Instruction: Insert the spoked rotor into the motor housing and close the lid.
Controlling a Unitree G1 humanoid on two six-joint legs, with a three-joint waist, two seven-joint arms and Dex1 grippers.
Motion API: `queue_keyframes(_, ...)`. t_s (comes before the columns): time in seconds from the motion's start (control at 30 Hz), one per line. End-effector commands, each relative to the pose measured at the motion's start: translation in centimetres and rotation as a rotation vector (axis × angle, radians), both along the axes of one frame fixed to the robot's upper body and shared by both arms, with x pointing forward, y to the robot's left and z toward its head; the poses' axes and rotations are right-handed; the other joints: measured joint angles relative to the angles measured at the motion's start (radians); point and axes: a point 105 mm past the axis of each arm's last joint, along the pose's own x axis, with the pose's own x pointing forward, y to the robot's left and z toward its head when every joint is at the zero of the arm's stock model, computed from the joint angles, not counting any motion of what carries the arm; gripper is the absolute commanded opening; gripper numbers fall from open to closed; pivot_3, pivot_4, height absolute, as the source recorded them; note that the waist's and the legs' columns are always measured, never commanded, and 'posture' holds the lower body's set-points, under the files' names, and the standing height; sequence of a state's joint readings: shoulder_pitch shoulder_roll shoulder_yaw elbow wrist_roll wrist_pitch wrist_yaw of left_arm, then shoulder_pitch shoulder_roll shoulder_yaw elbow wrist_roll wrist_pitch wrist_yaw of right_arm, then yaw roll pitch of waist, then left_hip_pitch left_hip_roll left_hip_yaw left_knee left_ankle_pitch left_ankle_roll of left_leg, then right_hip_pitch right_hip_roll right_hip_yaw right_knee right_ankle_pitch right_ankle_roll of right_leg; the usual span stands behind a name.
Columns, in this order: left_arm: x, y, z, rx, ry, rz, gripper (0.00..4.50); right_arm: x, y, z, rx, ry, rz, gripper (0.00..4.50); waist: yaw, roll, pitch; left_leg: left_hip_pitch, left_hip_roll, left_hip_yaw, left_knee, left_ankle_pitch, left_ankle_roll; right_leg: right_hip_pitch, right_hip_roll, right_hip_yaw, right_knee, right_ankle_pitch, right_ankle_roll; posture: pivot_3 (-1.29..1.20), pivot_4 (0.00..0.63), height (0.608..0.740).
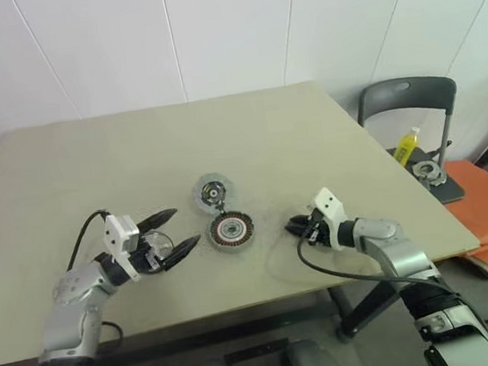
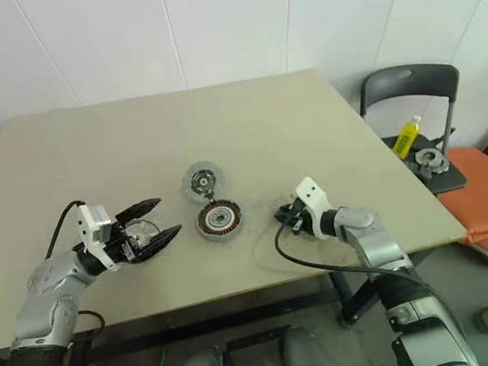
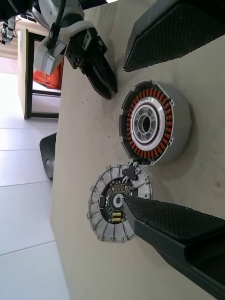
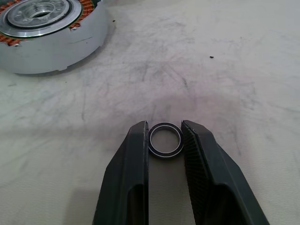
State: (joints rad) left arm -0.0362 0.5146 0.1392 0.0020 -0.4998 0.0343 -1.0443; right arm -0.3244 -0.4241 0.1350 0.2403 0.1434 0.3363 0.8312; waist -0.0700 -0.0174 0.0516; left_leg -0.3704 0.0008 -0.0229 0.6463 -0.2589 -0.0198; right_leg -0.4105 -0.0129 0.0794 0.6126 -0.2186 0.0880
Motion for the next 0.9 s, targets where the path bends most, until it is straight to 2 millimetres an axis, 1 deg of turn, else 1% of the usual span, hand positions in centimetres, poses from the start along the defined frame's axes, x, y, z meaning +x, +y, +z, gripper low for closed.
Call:
queue_keyframes(0.03, -0.5, 0.2, 1.2, -0.002, -0.033, -0.027, 4.5, -0.1, 0.2, -0.2, 0.002, 0.016, 0.02, 0.69, 0.0, 0.0, 0.0, 0.0, 0.0, 0.0, 0.0, 0.0, 0.0, 0.0, 0.0, 0.0, 0.0, 0.0, 0.0, 0.0, 0.0, 0.74)
queue_keyframes(0.1, -0.7, 0.4, 1.0, 0.003, -0.024, -0.031, 4.5, 0.0, 0.2, -0.1, 0.008, 0.008, 0.012, 0.69, -0.001, 0.0, 0.0, 0.0, 0.0, 0.0, 0.0, 0.0, 0.0, 0.0, 0.0, 0.0, 0.0, 0.0, 0.0, 0.0, 0.0, 0.74)
queue_keyframes(0.27, -1.9, 1.7, 1.0, 0.031, 0.007, -0.04, 4.5, 0.6, 2.1, 2.6, 0.113, -0.051, 0.043, 0.69, -0.004, 0.001, 0.001, -0.001, 0.001, -0.001, 0.0, 0.0, 0.0, -0.001, 0.0, 0.0, 0.0, 0.0, 0.0, 0.0, 0.0, 0.74)
queue_keyframes(0.4, -2.7, 2.5, 0.9, 0.063, 0.023, -0.04, 4.5, 0.7, 4.3, 4.6, 0.171, -0.079, 0.092, 0.69, -0.002, 0.005, 0.003, -0.002, 0.003, -0.001, 0.0, 0.0, 0.0, -0.004, 0.0, 0.0, 0.0, 0.0, 0.0, 0.0, 0.0, 0.74)
queue_keyframes(0.43, -2.8, 2.5, 0.9, 0.065, 0.024, -0.039, 4.5, 0.7, 4.9, 5.0, 0.181, -0.082, 0.103, 0.69, -0.002, 0.005, 0.003, -0.002, 0.003, -0.001, 0.0, 0.0, 0.0, -0.004, 0.0, 0.0, 0.0, 0.0, 0.0, 0.0, 0.0, 0.74)
queue_keyframes(0.57, -2.9, 2.5, 1.0, 0.07, 0.019, -0.03, 4.5, 0.9, 7.6, 7.8, 0.249, -0.122, 0.164, 0.69, -0.002, 0.005, 0.003, -0.003, 0.003, -0.001, 0.0, 0.0, 0.0, -0.005, 0.0, 0.0, 0.0, 0.0, 0.0, 0.0, 0.0, 0.74)
queue_keyframes(0.63, -2.9, 2.3, 1.0, 0.068, 0.018, -0.026, 4.5, 0.6, 8.8, 8.7, 0.258, -0.126, 0.209, 0.69, -0.002, 0.005, 0.003, -0.003, 0.003, -0.001, -0.001, 0.0, 0.0, -0.006, 0.0, 0.0, 0.0, 0.0, 0.0, 0.0, 0.0, 0.74)
queue_keyframes(0.77, -2.7, 1.9, 1.0, 0.062, 0.015, -0.014, 4.5, -0.2, 11.6, 8.7, 0.205, -0.12, 0.314, 0.69, -0.002, 0.005, 0.003, -0.004, 0.004, -0.001, -0.002, 0.0, 0.0, -0.007, 0.0, 0.0, 0.001, 0.0, -0.001, 0.0, 0.0, 0.74)
queue_keyframes(0.83, -2.6, 1.6, 1.1, 0.053, 0.01, -0.008, 4.5, -0.1, 12.8, 8.7, 0.201, -0.112, 0.331, 0.69, -0.002, 0.005, 0.003, -0.004, 0.004, -0.001, -0.002, 0.0, 0.0, -0.008, 0.0, 0.0, 0.001, 0.0, -0.001, 0.0, 0.0, 0.74)
queue_keyframes(0.9, -2.5, 1.4, 1.2, 0.049, 0.006, -0.006, 4.5, 0.2, 13.5, 8.3, 0.183, -0.107, 0.331, 0.69, -0.002, 0.005, 0.003, -0.004, 0.004, 0.0, -0.002, 0.0, 0.0, -0.008, 0.0, 0.0, 0.002, 0.001, -0.001, 0.0, 0.0, 0.74)
